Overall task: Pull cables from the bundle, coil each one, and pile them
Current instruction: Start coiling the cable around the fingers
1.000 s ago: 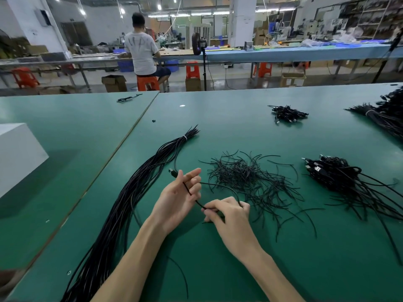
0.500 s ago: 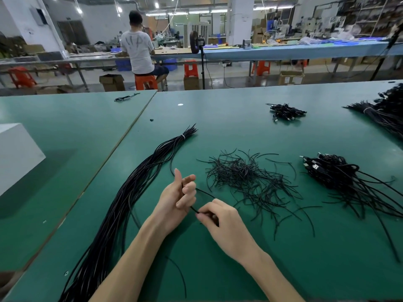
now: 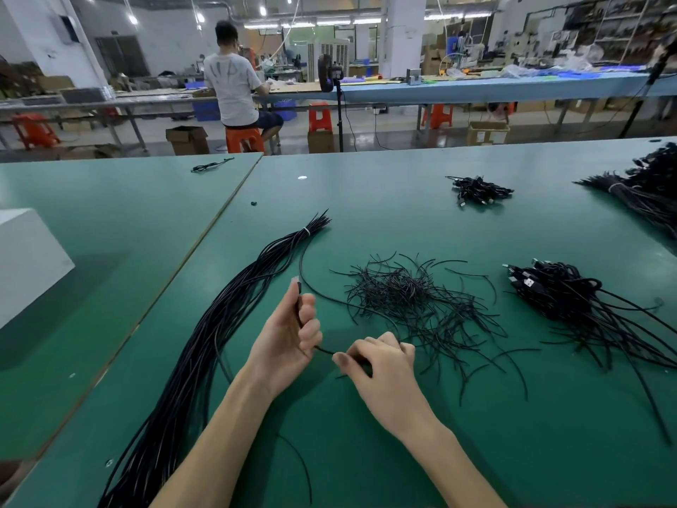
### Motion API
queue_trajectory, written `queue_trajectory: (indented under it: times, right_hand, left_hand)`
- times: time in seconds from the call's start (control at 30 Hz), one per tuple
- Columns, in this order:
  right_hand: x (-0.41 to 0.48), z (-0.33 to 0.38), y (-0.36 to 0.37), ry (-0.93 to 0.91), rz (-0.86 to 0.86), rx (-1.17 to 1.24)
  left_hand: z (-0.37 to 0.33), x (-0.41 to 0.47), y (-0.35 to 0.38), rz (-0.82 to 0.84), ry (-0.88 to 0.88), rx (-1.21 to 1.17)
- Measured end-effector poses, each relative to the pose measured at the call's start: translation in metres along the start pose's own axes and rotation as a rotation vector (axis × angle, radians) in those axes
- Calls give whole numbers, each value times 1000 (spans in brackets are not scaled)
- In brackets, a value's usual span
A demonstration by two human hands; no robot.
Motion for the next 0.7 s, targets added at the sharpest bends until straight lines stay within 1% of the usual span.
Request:
queue_trajectory:
  times: [0.1,0.13,0.17,0.23,0.27,0.3,0.37,0.4,0.47,0.53,0.63,0.7]
  right_hand:
    - [1,0,-5,12,-91,3]
    - [1,0,-8,17,-120,-5]
    - [1,-1,-9,26,-139,-15]
    - [1,-4,-8,46,-124,-37]
    - [2,-6,-6,52,-91,-47]
    - [2,-7,-4,54,-59,-51]
    - [3,-9,-2,65,-32,-38]
    - [3,-9,-2,73,-35,-20]
    - [4,-8,-5,79,-62,41]
    - [3,-7,-9,74,-112,97]
    - [1,-5,-15,66,-166,112]
    - [0,-5,-19,66,-199,151]
  left_hand:
    - [0,-5,11,196,-56,40]
    - [1,-6,12,215,-58,114]
    - [4,-6,13,192,-38,259]
    - [7,-8,12,44,83,737]
    - [7,-10,13,-40,195,995]
    - [9,-13,17,-81,319,1239]
    - [15,-19,29,-48,534,1659]
    - [16,-21,32,-29,602,1809]
    - [13,-19,32,-51,640,1953]
    - [10,-18,33,-75,654,1991]
    - [14,-20,39,-51,752,2032]
    - [16,-19,40,-50,766,2055]
Point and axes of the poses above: each hand's wrist, its own x-axis towards the middle knuckle, its own y-axis out of the palm, z = x × y, the point moved 6 cm from there along x, towards the middle knuckle, and after that the axes turned 9 degrees about x, right-handed, at the moved point
